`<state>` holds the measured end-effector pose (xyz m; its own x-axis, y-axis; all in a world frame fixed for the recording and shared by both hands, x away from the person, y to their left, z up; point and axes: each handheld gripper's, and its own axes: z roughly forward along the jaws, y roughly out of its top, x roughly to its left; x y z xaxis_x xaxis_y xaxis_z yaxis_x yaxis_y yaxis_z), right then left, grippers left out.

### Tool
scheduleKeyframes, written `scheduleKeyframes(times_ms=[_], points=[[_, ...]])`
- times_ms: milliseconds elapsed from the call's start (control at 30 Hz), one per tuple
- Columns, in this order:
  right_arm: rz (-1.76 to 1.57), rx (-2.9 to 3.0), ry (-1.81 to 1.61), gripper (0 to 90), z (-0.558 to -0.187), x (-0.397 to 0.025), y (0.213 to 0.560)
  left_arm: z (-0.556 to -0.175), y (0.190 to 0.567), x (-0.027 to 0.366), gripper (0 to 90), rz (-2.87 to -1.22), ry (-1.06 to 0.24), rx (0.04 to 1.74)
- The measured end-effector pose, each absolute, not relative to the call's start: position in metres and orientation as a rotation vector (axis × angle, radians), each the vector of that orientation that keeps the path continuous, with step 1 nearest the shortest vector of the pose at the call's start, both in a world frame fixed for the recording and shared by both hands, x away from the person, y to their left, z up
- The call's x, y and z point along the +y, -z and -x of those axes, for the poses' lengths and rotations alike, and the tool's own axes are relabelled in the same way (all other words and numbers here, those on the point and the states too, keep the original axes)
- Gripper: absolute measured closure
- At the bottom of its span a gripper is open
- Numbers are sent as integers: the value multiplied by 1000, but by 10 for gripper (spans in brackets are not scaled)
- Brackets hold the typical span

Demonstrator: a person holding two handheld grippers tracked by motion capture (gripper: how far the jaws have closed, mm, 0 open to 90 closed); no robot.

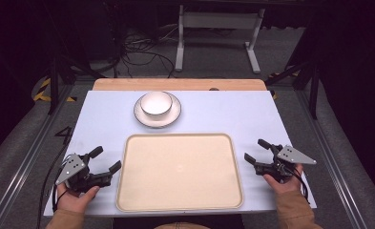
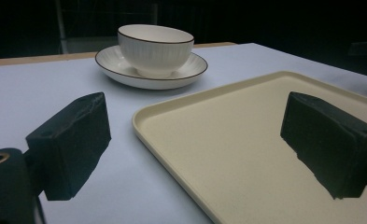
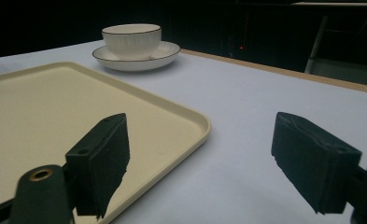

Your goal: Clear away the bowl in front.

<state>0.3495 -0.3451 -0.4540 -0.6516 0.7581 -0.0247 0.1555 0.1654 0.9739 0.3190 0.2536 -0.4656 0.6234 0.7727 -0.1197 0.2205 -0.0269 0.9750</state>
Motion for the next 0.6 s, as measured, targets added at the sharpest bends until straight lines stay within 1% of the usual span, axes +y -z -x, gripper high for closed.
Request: scheduleKeyframes(times_ms=[167,300,367,433,600], points=[[-854,1937,-1513,210,-350,-345,454,-320,459,253,107,-1571,-537,847],[-856,1937,-1510,209,-350,-344,454,-319,450,251,145,-1577,-553,832],[-857,1936,-1511,209,-350,-345,454,-320,446,250,148,-1573,-554,835],[-856,1937,-1511,210,-350,-345,454,-322,441,248,150,-1557,-528,843],[-855,1942,-1512,214,-350,-345,454,-324,434,247,150,-1559,-530,833]])
